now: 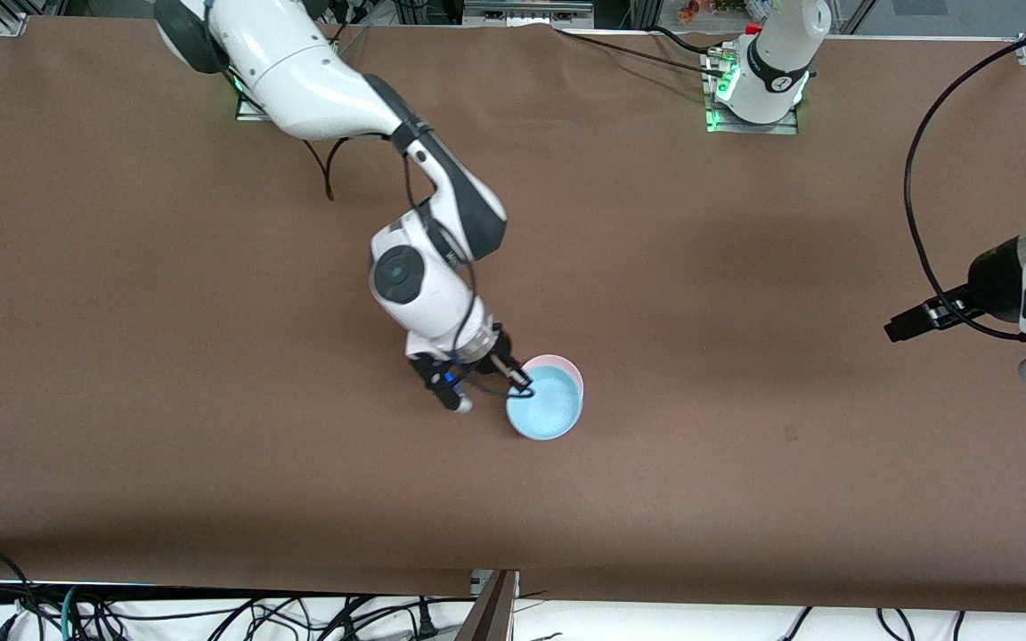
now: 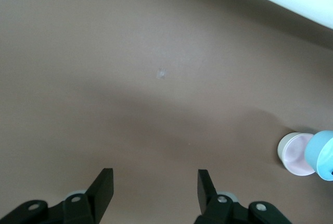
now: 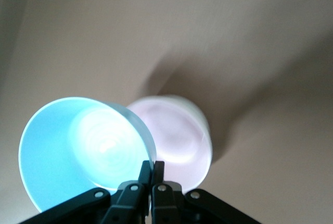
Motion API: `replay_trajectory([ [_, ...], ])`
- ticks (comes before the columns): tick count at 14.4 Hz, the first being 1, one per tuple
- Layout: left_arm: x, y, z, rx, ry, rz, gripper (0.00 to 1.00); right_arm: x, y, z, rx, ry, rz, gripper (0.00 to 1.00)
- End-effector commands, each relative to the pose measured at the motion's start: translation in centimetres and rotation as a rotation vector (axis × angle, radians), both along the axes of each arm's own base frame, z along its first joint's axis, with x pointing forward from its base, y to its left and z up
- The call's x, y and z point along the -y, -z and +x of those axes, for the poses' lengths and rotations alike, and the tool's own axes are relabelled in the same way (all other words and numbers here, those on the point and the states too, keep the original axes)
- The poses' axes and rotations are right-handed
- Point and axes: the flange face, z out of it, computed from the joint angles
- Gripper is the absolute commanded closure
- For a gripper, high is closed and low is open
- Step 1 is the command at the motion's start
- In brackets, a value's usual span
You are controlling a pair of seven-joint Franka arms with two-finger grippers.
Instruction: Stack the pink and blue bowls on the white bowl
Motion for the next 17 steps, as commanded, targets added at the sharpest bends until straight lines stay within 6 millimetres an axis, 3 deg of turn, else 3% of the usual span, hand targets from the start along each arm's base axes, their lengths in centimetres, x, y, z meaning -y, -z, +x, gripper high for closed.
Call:
replay_trajectory([
  [1, 0.5, 0.0, -0.7, -0.005, 0.041, -0.011, 0.22, -1.1, -0.4, 0.0, 0.035, 0.014, -0.021, 1.00],
  [5, -1.2, 0.0, -0.7, 0.016, 0.074, -0.009, 0.22, -1.1, 2.0, -0.7, 0.072, -0.059, -0.135, 1.00],
  [8, -1.0, 0.5, -1.6, 0.060, 0.091, 0.011, 0.21, -1.0, 3.0, -1.0, 0.062, -0.068, -0.148, 1.00],
  [14, -0.4, 1.3, -2.9, 0.084, 0.096, 0.023, 0.20, -0.9, 3.3, -1.6, -0.003, -0.091, -0.193, 1.00],
  [17, 0.1, 2.5, -4.8, 0.110, 0.101, 0.036, 0.17, -0.9, 3.3, -1.6, -0.005, -0.095, -0.194, 1.00],
])
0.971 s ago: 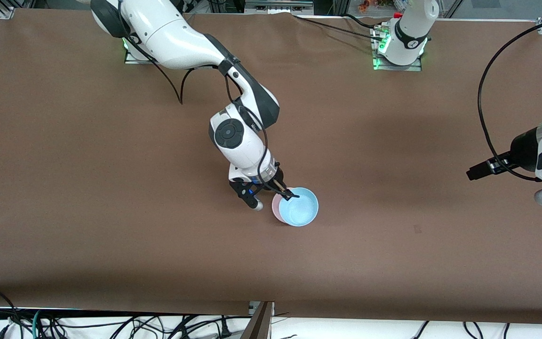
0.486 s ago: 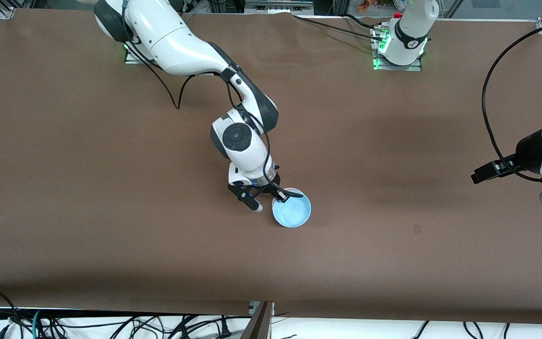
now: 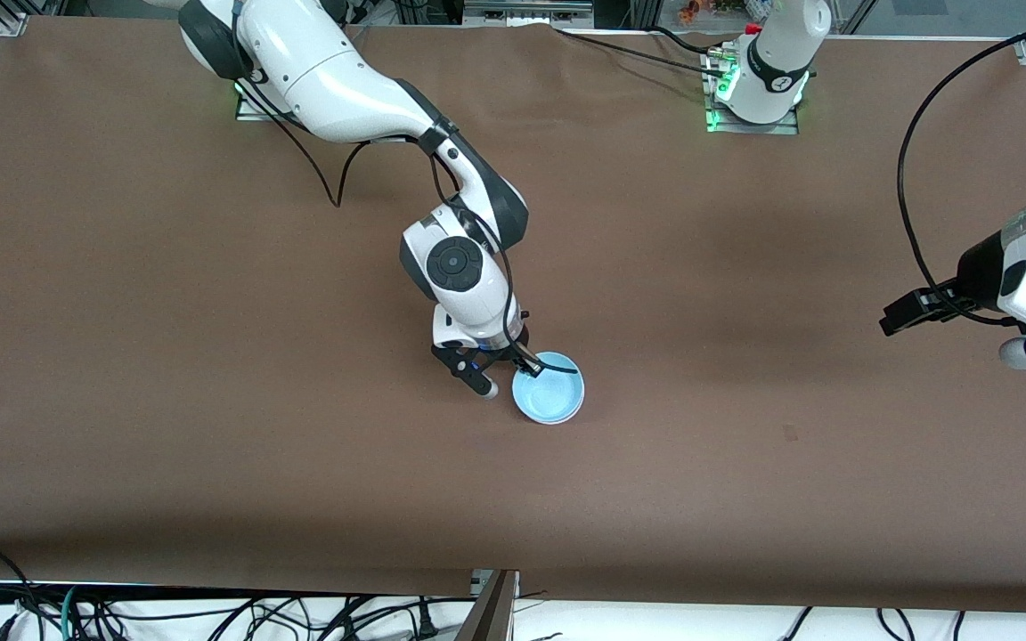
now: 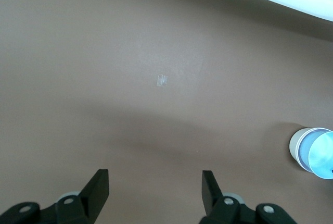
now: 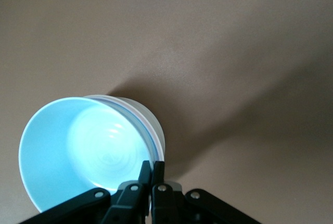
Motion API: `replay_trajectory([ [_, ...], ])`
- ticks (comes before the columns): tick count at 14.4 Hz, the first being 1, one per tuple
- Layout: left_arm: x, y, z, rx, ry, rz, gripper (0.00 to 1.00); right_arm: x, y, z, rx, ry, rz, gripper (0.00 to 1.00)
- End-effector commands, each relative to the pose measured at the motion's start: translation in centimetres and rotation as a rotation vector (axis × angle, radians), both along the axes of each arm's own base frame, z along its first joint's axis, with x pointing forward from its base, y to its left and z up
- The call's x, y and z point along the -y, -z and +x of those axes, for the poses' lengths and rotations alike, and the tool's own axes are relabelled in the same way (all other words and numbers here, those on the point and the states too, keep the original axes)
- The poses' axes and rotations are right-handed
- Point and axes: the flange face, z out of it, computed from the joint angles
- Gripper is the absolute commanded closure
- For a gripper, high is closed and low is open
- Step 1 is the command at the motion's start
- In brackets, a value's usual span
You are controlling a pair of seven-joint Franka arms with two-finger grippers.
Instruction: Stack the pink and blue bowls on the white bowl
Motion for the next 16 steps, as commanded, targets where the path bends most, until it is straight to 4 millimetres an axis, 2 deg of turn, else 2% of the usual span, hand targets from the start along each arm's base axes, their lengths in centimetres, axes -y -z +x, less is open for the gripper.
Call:
replay_trajectory([
  [1, 0.3, 1.0, -3.1, 0.042, 0.025, 0.023, 0.16, -0.3, -0.7, -0.1, 0.004, -0.013, -0.014, 0.95],
  [2, 0.4, 1.3, -3.5, 0.052, 0.027, 0.025, 0.14, -0.3, -0.6, -0.1, 0.003, -0.009, -0.012, 0.56],
  [3, 0.4, 1.4, -3.5, 0.053, 0.027, 0.025, 0.14, -0.3, -0.8, 0.0, 0.003, -0.004, -0.009, 0.01],
  [7, 0.4, 1.5, -3.5, 0.050, 0.025, 0.025, 0.12, 0.2, -2.9, 0.5, 0.004, 0.007, -0.007, 0.00],
  [8, 0.4, 1.5, -3.5, 0.052, 0.027, 0.025, 0.12, 1.3, -4.6, 1.2, 0.009, 0.000, -0.017, 0.00],
  [9, 0.4, 1.5, -3.5, 0.050, 0.027, 0.025, 0.12, 3.2, -6.9, 2.4, 0.013, -0.011, -0.021, 0.00],
  [10, 0.4, 1.5, -3.5, 0.050, 0.025, 0.025, 0.12, 6.1, -9.3, 4.1, 0.029, -0.053, -0.028, 0.00],
  [11, 0.4, 1.5, -3.5, 0.052, 0.027, 0.025, 0.12, 8.3, -11.7, 4.8, 0.030, -0.118, -0.040, 0.00],
  [13, 0.4, 1.5, -3.5, 0.050, 0.027, 0.025, 0.10, 14.6, -15.6, 6.5, -0.011, -0.199, -0.084, 0.00],
  [14, 0.4, 1.5, -3.4, 0.052, 0.026, 0.023, 0.09, 18.1, -17.8, 7.2, -0.033, -0.223, -0.097, 0.00],
  [16, 0.4, 1.5, -3.3, 0.055, 0.026, 0.024, 0.07, 23.7, -21.4, 6.8, -0.083, -0.345, -0.127, 0.00],
])
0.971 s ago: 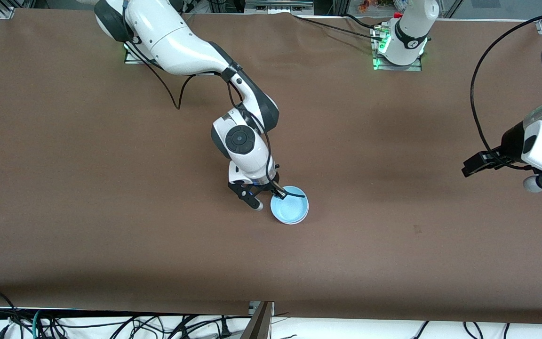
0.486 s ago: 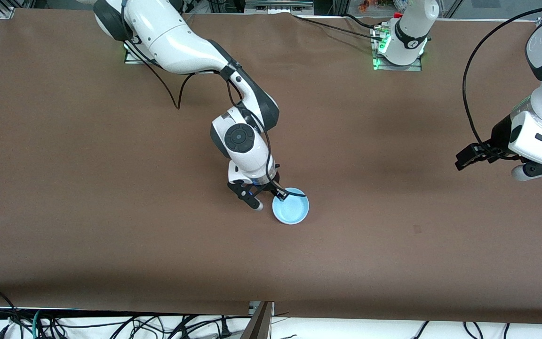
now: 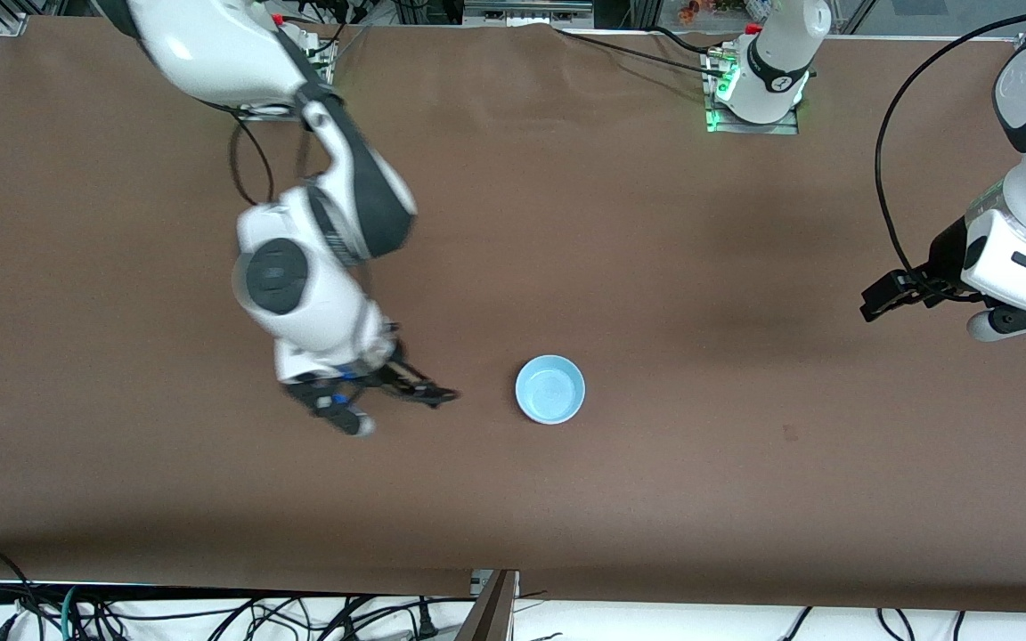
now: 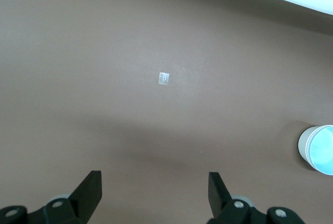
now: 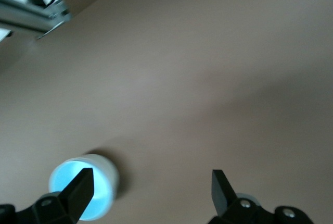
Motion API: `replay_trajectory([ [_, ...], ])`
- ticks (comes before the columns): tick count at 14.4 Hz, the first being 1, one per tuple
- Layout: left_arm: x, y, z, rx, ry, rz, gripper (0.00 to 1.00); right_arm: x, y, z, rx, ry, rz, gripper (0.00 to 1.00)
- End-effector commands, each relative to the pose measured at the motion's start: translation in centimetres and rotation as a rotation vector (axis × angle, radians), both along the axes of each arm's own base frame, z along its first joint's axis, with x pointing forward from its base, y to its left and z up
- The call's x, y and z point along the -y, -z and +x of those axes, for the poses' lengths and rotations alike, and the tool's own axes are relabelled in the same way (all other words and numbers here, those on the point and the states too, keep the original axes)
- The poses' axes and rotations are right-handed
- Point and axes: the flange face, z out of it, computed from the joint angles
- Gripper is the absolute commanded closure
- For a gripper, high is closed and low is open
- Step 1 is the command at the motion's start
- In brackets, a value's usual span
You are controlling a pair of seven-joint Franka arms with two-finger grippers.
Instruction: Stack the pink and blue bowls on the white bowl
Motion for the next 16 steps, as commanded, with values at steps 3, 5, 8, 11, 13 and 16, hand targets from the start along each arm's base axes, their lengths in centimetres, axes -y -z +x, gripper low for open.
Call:
replay_trajectory([
  [3, -0.2, -0.4, -0.5, 0.016, 0.019, 0.007, 0.07, 11.9, -8.6, -4.3, -0.083, -0.291, -0.044, 0.00],
  [5, -0.3, -0.4, -0.5, 0.017, 0.057, 0.010, 0.07, 16.8, -10.9, -7.6, -0.092, -0.362, -0.050, 0.00],
  [8, -0.6, -0.3, -0.5, 0.017, 0.144, 0.018, 0.06, 23.6, -12.6, -11.9, -0.093, -0.412, -0.035, 0.00],
  [11, -0.8, -0.2, -0.5, 0.013, 0.196, 0.026, 0.06, 25.7, -13.4, -15.3, -0.082, -0.463, -0.072, 0.00],
  [13, -1.1, -0.1, -0.6, 0.004, 0.271, 0.079, 0.05, 25.8, -14.0, -15.2, -0.079, -0.480, -0.094, 0.00],
  [16, -1.2, -0.1, -0.6, 0.002, 0.286, 0.091, 0.05, 25.7, -15.0, -14.3, -0.052, -0.510, -0.101, 0.00],
])
